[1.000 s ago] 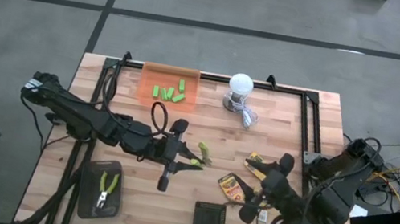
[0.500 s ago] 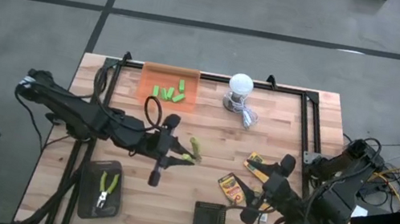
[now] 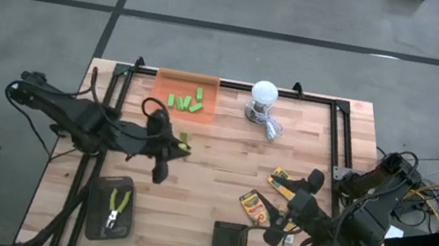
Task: Pick & Place School Supplies
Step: Put the green hole puncher into the left black bin
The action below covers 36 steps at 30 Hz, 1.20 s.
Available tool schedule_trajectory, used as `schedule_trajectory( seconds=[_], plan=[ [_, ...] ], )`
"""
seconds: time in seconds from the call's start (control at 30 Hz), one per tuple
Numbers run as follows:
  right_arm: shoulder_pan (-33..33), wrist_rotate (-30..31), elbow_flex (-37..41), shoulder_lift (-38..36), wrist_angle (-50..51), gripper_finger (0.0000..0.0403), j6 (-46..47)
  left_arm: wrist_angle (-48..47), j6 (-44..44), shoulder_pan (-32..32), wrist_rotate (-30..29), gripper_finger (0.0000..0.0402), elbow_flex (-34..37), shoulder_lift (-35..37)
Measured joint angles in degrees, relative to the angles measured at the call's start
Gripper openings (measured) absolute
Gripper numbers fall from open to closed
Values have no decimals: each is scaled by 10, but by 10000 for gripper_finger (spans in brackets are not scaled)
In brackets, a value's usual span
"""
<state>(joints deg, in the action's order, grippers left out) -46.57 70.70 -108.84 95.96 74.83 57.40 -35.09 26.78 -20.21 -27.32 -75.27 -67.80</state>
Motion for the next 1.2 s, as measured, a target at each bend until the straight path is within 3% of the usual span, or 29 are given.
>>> schedule_trajectory(
  seconds=[0.33, 0.53, 0.93, 1.2],
  plan=[
    [14, 4, 7, 0, 0, 253, -30, -243, 314, -1, -27, 58, 0, 39],
    [19, 16, 31, 0, 0, 247, -35, -375, 476, -4, 32, 58, 0, 41],
    [27, 44, 78, -1, 0, 250, 37, -466, 599, -45, 150, 58, 6, 34],
    [32, 45, 79, -2, 0, 242, 35, -505, 625, -107, 171, 58, 7, 19]
  ],
)
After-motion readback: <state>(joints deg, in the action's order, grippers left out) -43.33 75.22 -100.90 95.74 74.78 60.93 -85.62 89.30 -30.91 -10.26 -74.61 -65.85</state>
